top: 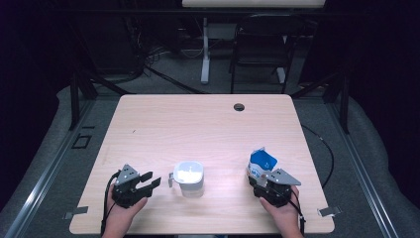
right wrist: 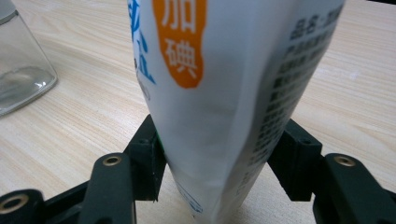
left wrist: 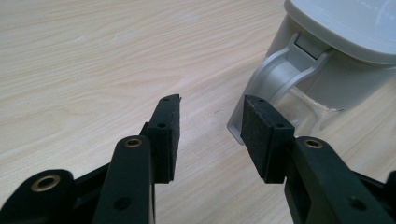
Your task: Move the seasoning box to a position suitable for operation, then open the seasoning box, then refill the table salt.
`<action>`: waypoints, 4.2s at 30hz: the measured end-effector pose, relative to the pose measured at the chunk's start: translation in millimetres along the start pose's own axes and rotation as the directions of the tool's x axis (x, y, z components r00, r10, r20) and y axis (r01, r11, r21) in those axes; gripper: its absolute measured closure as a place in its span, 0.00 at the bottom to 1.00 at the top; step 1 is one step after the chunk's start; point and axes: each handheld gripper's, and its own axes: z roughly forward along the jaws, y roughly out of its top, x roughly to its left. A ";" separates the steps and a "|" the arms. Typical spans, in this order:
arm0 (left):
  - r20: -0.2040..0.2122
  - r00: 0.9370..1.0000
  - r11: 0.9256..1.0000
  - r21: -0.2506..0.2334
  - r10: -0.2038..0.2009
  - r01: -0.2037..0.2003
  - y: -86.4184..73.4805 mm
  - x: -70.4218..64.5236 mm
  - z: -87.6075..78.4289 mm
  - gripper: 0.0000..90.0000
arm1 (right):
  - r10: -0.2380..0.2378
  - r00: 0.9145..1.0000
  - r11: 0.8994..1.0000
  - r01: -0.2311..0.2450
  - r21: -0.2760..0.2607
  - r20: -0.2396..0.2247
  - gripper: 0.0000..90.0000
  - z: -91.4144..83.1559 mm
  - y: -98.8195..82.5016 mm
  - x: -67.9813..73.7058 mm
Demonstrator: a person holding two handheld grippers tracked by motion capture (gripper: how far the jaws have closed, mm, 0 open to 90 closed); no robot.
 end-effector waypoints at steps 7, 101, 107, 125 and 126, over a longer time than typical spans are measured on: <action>-0.003 1.000 1.000 -0.004 -0.010 0.010 -0.3 0.0 -0.5 0.63 | 0.016 1.000 1.000 -0.016 -0.012 0.002 0.45 -0.6 -0.8 0.2; 0.153 0.981 0.993 0.010 0.118 -0.121 64.7 -33.8 13.0 1.00 | -0.110 0.971 0.993 0.114 0.008 -0.213 0.93 3.6 52.9 81.1; 0.151 0.981 0.993 0.002 0.119 -0.121 63.4 -34.2 12.7 1.00 | -0.108 0.969 0.994 0.112 0.006 -0.221 0.93 8.6 55.7 84.3; 0.147 0.983 0.994 -0.011 0.112 -0.112 59.2 -32.5 10.3 1.00 | -0.127 0.951 0.991 0.134 0.007 -0.280 1.00 19.8 67.8 96.7; 0.148 0.983 0.994 -0.014 0.107 -0.106 58.6 -32.5 10.3 1.00 | -0.134 0.948 0.990 0.141 0.004 -0.288 1.00 21.7 69.4 99.2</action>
